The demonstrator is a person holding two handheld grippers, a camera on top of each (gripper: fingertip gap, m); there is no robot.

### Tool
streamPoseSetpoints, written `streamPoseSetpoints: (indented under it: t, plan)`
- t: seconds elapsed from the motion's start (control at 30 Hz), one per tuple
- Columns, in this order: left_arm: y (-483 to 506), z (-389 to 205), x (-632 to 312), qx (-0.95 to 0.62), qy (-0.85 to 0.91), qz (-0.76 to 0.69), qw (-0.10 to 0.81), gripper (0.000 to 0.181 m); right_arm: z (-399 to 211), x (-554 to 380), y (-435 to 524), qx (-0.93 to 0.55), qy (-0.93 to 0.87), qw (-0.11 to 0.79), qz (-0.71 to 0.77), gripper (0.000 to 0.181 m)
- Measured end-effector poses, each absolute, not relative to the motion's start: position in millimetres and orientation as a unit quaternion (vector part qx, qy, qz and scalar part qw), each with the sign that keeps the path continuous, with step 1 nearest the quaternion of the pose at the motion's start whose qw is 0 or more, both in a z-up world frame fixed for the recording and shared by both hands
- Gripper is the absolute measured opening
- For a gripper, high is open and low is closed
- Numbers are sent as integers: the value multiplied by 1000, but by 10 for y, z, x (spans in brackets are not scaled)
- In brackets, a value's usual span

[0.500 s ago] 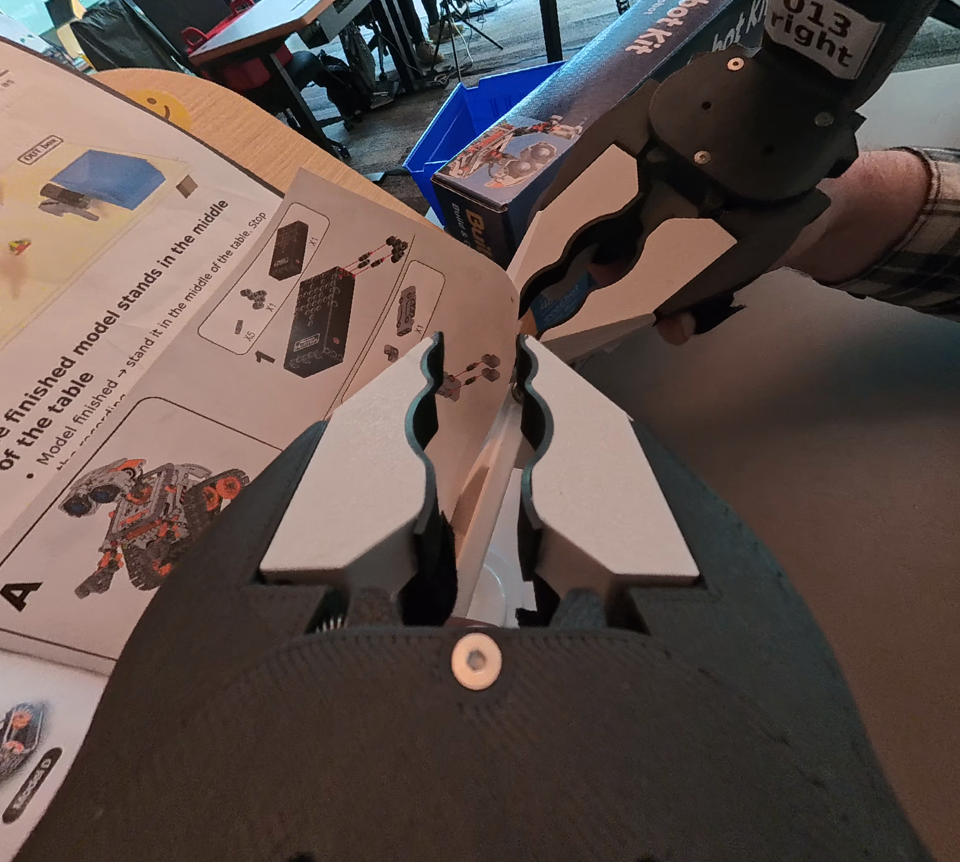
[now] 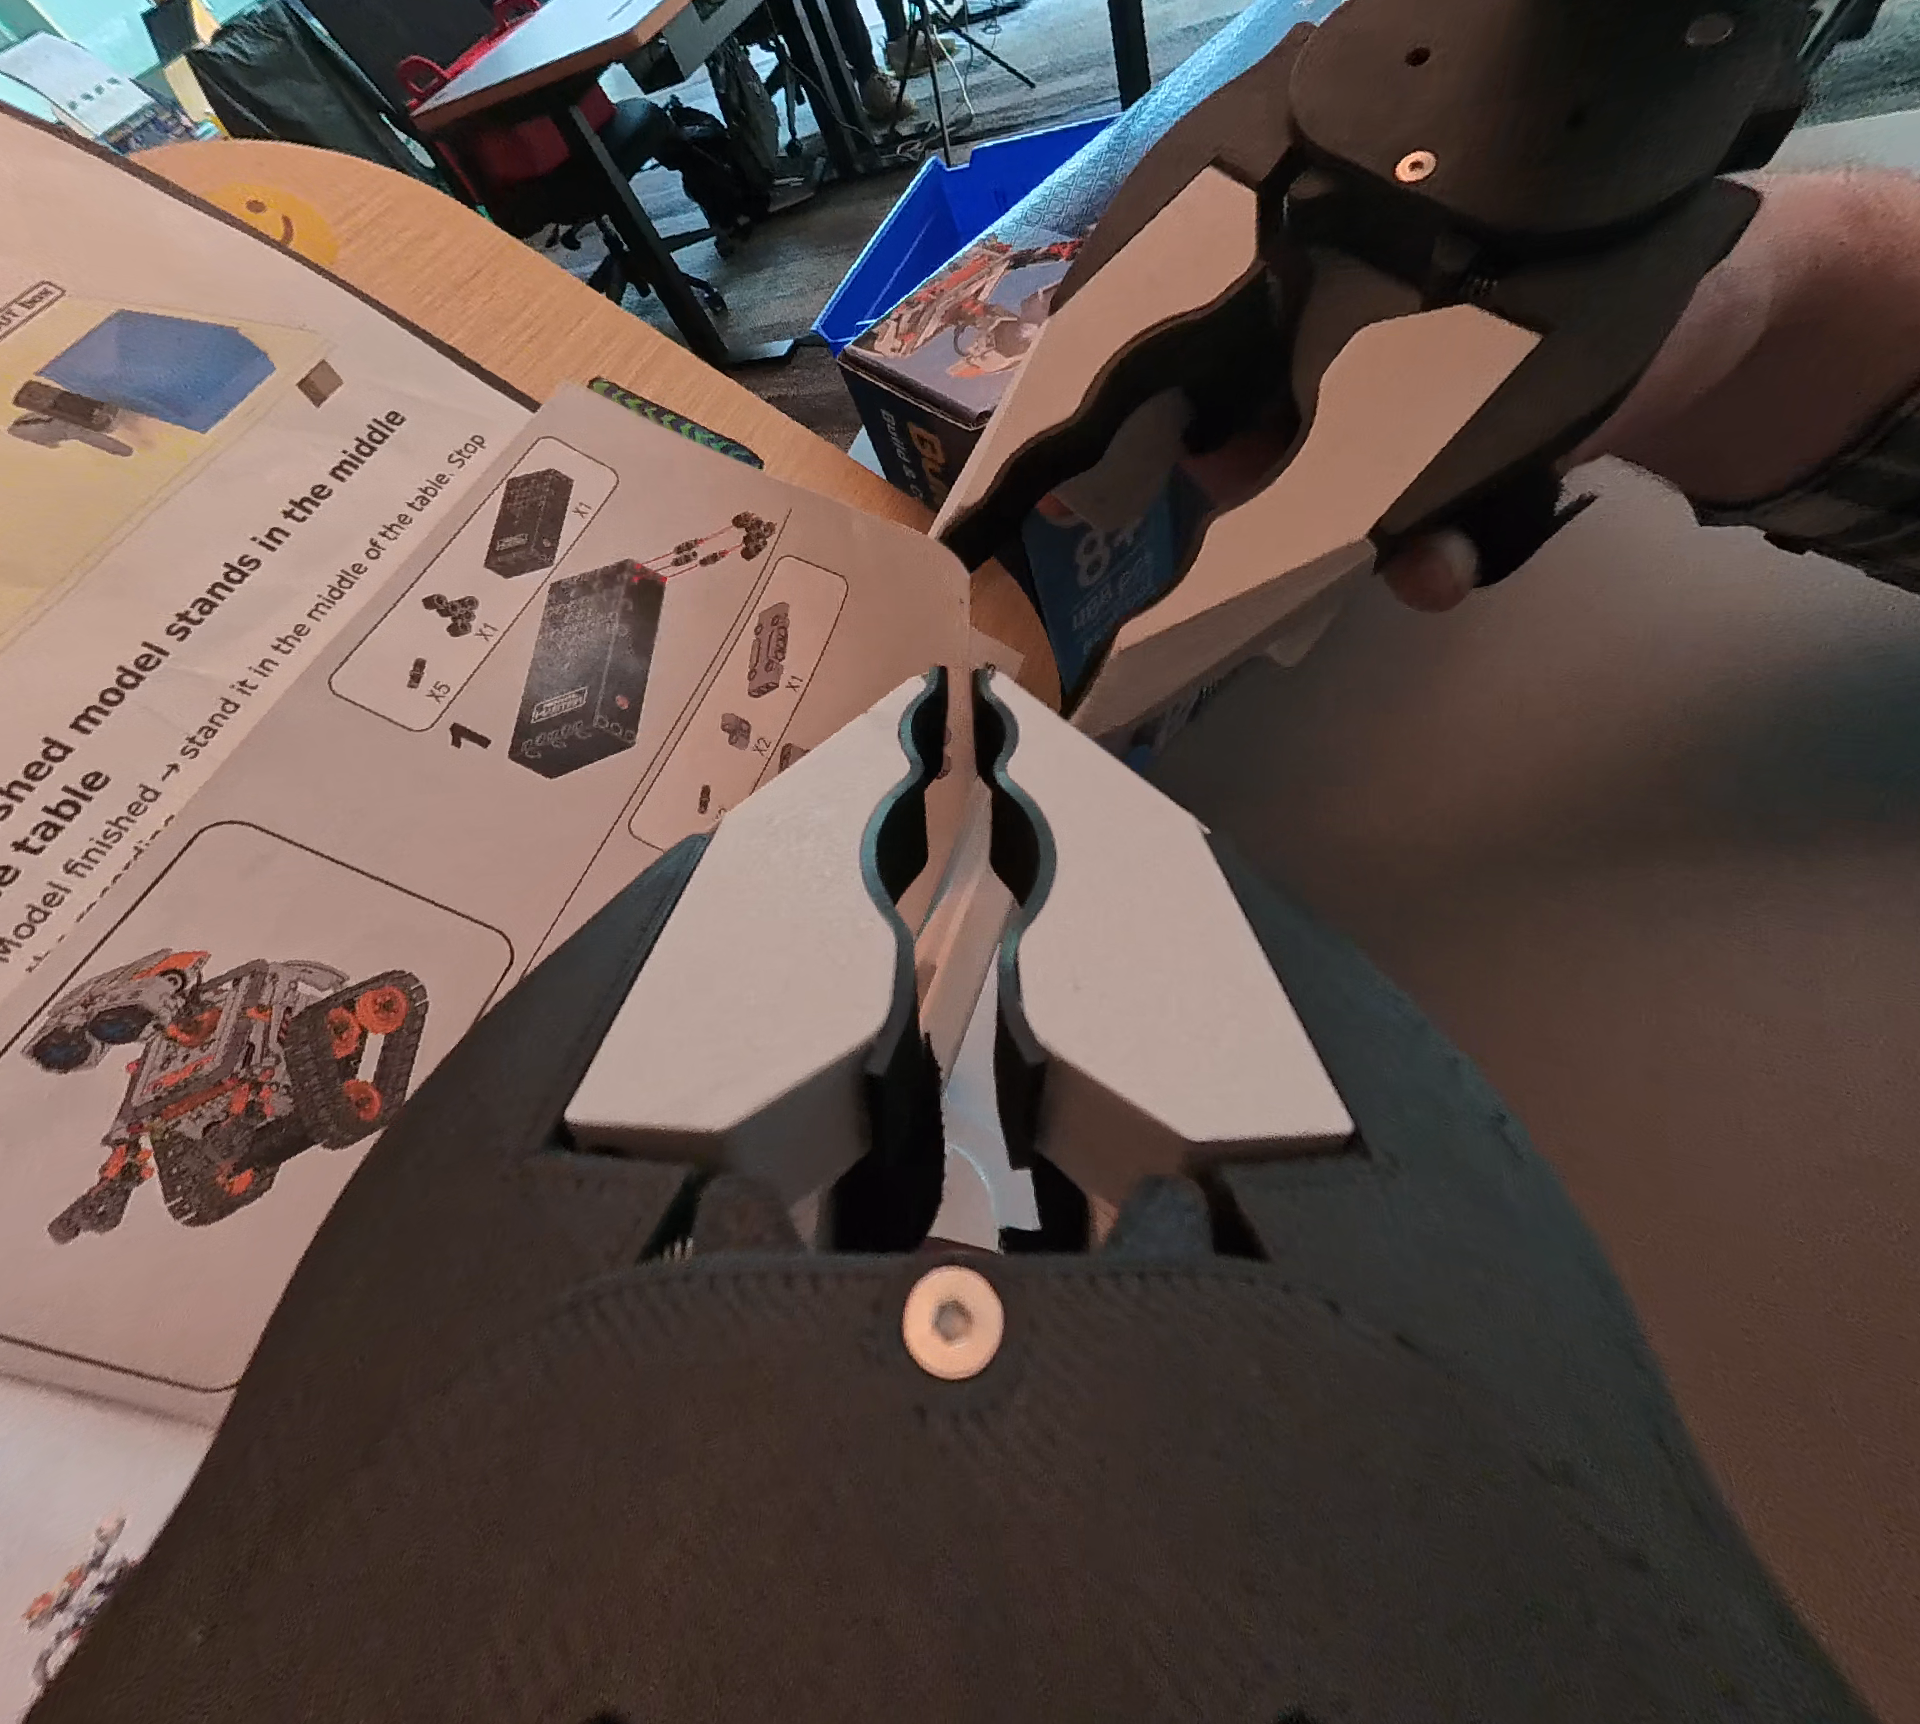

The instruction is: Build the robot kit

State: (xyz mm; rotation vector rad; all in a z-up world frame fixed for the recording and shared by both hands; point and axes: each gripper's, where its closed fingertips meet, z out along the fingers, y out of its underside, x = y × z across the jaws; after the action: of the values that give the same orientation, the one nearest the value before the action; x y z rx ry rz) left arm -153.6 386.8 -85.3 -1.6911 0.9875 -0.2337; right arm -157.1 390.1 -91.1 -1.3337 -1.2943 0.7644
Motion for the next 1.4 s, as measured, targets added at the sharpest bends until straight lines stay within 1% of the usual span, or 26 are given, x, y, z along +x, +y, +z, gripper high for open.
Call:
streamPoseSetpoints:
  t: [0.1,0.43,0.7,0.93,1.03,1.17,1.3,1.4]
  plan:
    - [3878,-851,-1556,-717,415,-95,552,1,-980,-1577,3927,-568,-548,528,313,43]
    - [3859,-899,-1570,-721,408,-107,549,0,-988,-1602,3925,-567,-548,532,309,44]
    - [3861,-920,-1537,-722,417,-116,540,0,-943,-1605,3942,-555,-545,554,297,36]
    - [3861,-900,-1579,-726,415,-105,539,11,-931,-1607,3949,-554,-541,557,301,36]
    - [3807,-813,-1681,-723,405,-90,553,15,-904,-1608,3913,-557,-534,544,329,38]
    - [3716,-684,-1955,-722,381,-61,574,17,-898,-1611,3856,-567,-525,511,377,57]
    - [3602,-613,-2225,-725,359,-53,585,19,-834,-1617,3799,-566,-510,493,420,65]
    - [3534,-615,-2251,-722,353,-77,591,18,-815,-1641,3747,-563,-510,486,431,66]
